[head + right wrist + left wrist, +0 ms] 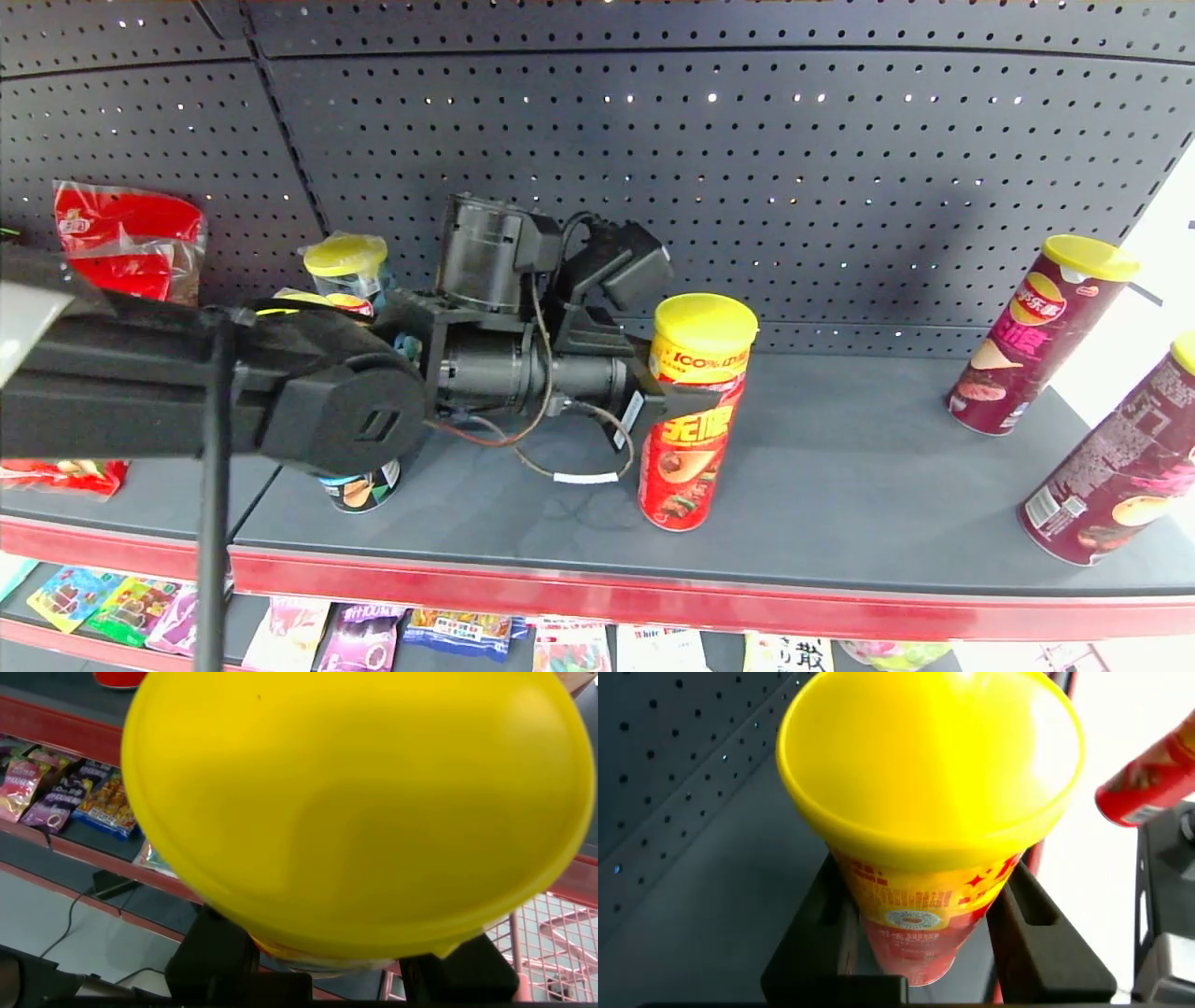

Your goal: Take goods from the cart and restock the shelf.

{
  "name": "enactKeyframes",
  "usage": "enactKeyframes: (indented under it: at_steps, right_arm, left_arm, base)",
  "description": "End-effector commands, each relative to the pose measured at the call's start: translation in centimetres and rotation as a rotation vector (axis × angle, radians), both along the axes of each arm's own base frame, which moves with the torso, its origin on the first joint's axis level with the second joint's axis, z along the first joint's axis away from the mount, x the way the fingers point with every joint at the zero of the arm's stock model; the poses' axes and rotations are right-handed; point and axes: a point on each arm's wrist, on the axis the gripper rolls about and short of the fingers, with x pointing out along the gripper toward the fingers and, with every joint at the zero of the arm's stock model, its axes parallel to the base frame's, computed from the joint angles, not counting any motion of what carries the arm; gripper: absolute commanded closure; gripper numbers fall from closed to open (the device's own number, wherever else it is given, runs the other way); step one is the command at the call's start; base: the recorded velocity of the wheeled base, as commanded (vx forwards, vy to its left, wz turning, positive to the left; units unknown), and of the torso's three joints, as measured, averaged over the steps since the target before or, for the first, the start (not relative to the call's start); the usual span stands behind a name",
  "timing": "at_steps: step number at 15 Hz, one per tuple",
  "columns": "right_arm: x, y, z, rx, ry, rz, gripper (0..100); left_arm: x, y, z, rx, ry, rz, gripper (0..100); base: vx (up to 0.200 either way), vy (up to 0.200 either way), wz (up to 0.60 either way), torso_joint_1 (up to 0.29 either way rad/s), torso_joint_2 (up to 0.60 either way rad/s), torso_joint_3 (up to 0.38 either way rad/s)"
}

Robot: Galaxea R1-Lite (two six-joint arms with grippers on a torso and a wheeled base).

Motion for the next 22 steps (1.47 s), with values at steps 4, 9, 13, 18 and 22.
enactKeyframes:
  at_steps: [4,9,13,18,22]
  right_arm:
    - [0.0,0.0,0.0,0.000,-0.002,0.001,100]
    - [0.0,0.0,0.1,0.000,-0.004,0.001,100]
    - [0.0,0.0,0.1,0.001,-0.007,0.001,100]
    - [0.0,0.0,0.2,0.001,-0.007,0.001,100]
    - [0.0,0.0,0.2,0.001,-0.007,0.001,100]
  left_arm:
    - [-2.5,1.5,1.1,-0.022,-0.024,-0.009,100]
    - [-3.5,1.4,0.4,-0.009,-0.014,-0.014,100]
    - [-2.6,0.5,-0.3,-0.025,-0.038,-0.002,100]
    - [-3.1,-0.9,-1.2,-0.044,-0.010,-0.025,100]
    - [-2.9,-1.1,-1.4,-0.048,-0.020,-0.008,100]
  base:
    - [0.000,0.000,0.00,0.000,0.00,0.000]
    - [0.000,0.000,0.00,0.000,0.00,0.000]
    - [0.000,0.000,0.00,0.000,0.00,0.000]
    - [0.000,0.000,0.00,0.000,0.00,0.000]
    - [0.000,0.000,0.00,0.000,0.00,0.000]
